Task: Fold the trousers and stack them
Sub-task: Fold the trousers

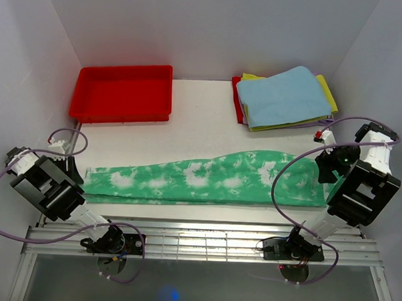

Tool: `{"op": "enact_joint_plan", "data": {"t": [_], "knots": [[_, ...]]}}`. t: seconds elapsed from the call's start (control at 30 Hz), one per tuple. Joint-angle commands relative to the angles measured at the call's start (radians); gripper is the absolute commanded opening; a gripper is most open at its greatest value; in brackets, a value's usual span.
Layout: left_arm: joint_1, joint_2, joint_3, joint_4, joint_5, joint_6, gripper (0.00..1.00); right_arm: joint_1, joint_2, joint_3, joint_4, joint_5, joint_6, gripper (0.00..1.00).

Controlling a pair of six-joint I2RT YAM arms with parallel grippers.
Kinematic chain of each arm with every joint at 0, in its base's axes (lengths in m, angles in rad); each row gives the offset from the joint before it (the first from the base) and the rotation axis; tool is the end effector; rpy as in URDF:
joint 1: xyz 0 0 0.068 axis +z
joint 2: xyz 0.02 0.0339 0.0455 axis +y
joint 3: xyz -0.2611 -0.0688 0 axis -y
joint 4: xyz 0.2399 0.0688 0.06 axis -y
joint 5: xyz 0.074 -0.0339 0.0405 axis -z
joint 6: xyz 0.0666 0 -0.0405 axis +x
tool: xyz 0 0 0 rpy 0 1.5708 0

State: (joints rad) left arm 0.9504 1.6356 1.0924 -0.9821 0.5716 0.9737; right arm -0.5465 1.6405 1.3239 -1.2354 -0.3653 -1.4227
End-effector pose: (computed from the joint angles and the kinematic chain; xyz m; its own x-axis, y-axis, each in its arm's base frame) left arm 0.1916 0.2062 0.1715 -0.8806 -0.0361 -0.4725 0.1036 0.9583 -0.2662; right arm 0.2579 -0.1290 0.2201 -0.6005 -0.7160 -0.3560 -0.7741 0.6322 0.0341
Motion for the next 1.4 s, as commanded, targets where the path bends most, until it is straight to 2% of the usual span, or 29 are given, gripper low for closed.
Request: {"op": "enact_joint_plan", "data": {"t": [0.0, 0.17, 0.27, 0.3, 0.37, 0.4, 0.43, 0.5, 0.57, 0.6, 0.63, 0.7, 0.73, 0.77, 0.83, 0.93, 1.1, 1.17, 1.27, 1.3, 1.37], "knots": [[-0.004, 0.027, -0.002, 0.025, -0.053, -0.139, 0.66, 0.019, -0.03, -0.037, 0.013, 0.0, 0.07, 0.77], [-0.012, 0.099, 0.037, -0.042, -0.026, -0.199, 0.62, 0.03, -0.039, -0.141, 0.085, 0.042, 0.082, 0.75], [-0.012, 0.124, 0.09, -0.108, 0.039, -0.216, 0.44, 0.031, -0.05, -0.164, 0.102, 0.042, 0.08, 0.74], [-0.013, 0.128, 0.106, -0.15, 0.062, -0.214, 0.3, 0.031, -0.051, -0.166, 0.103, 0.039, 0.082, 0.73], [-0.022, 0.125, 0.152, -0.194, 0.137, -0.207, 0.15, 0.031, -0.051, -0.169, 0.103, 0.035, 0.08, 0.72], [-0.028, 0.107, 0.165, -0.248, 0.17, -0.182, 0.02, 0.031, -0.05, -0.169, 0.103, 0.034, 0.079, 0.72], [-0.051, 0.09, 0.191, -0.268, 0.201, -0.167, 0.0, 0.031, -0.048, -0.17, 0.103, 0.034, 0.08, 0.71], [-0.085, 0.023, 0.205, -0.32, 0.301, -0.126, 0.0, 0.031, -0.048, -0.173, 0.105, 0.037, 0.079, 0.7], [-0.154, -0.17, 0.204, -0.323, 0.394, -0.043, 0.0, 0.031, -0.05, -0.176, 0.105, 0.04, 0.077, 0.69], [-0.185, -0.247, 0.192, -0.261, 0.407, -0.02, 0.0, 0.031, -0.05, -0.18, 0.105, 0.043, 0.077, 0.69], [-0.214, -0.392, 0.166, -0.2, 0.413, -0.053, 0.0, 0.031, -0.05, -0.18, 0.105, 0.045, 0.077, 0.69], [-0.214, -0.491, 0.065, -0.094, 0.418, -0.044, 0.01, 0.031, -0.05, -0.18, 0.105, 0.049, 0.076, 0.68], [-0.216, -0.523, 0.023, -0.093, 0.407, 0.042, 0.05, 0.031, -0.048, -0.177, 0.103, 0.052, 0.077, 0.67], [-0.216, -0.52, -0.076, -0.084, 0.375, 0.069, 0.1, 0.031, -0.047, -0.175, 0.1, 0.051, 0.077, 0.67], [-0.211, -0.473, -0.156, -0.008, 0.213, 0.063, 0.11, 0.031, -0.045, -0.163, 0.093, 0.051, 0.077, 0.67], [-0.159, -0.335, -0.219, 0.092, 0.082, 0.024, 0.11, 0.031, -0.051, -0.158, 0.088, 0.055, 0.073, 0.66], [-0.121, -0.133, -0.142, 0.195, -0.039, -0.13, 0.18, 0.03, -0.057, -0.158, 0.083, 0.069, 0.067, 0.65], [-0.119, -0.112, -0.126, 0.215, -0.096, -0.15, 0.19, 0.031, -0.061, -0.158, 0.082, 0.068, 0.065, 0.64], [-0.122, -0.091, -0.08, 0.206, -0.127, -0.165, 0.13, 0.033, -0.062, -0.161, 0.083, 0.071, 0.064, 0.64], [-0.124, -0.092, -0.06, 0.182, -0.116, -0.164, 0.08, 0.031, -0.061, -0.161, 0.083, 0.071, 0.064, 0.63], [-0.14, -0.12, 0.01, 0.104, -0.06, -0.168, 0.06, 0.031, -0.061, -0.164, 0.085, 0.071, 0.065, 0.63]]}}
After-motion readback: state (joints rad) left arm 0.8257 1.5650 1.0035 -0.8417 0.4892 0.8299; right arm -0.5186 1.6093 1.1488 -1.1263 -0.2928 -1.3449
